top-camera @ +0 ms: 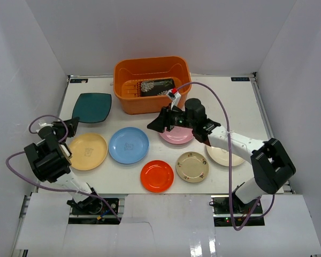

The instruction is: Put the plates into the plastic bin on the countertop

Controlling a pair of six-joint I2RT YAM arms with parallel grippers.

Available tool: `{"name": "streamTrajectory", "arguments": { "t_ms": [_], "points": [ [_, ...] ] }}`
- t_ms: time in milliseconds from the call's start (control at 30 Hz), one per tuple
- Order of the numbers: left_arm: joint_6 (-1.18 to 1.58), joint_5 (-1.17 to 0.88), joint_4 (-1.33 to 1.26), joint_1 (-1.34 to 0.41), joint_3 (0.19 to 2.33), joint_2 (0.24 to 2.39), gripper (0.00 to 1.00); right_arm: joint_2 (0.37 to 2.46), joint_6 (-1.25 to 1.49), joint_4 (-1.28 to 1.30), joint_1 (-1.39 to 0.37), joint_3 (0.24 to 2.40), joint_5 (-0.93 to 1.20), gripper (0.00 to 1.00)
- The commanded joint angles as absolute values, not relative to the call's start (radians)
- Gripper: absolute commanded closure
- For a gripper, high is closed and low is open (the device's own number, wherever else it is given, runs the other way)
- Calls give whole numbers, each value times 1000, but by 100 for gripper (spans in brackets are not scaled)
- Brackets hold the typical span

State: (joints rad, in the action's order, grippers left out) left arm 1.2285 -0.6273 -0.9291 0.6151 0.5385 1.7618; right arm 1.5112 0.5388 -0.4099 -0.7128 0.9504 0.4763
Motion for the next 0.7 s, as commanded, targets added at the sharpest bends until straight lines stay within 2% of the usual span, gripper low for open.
{"name": "streamTrajectory", "arguments": {
  "t_ms": [0,233,533,667],
  "points": [
    [1227,-602,-953,624,560,1539,100,1525,519,-411,-726,1025,479,40],
    [1235,-586,-865,624,606,1408,100,1526,502,-374,-730,1071,482,38],
    [1195,-598,-692,571,696,1299,100,1603,492,-305,-732,1259,465,4],
    [1193,-607,-641,520,698,1246,100,1663,470,-272,-730,1360,433,2]
  ]
}}
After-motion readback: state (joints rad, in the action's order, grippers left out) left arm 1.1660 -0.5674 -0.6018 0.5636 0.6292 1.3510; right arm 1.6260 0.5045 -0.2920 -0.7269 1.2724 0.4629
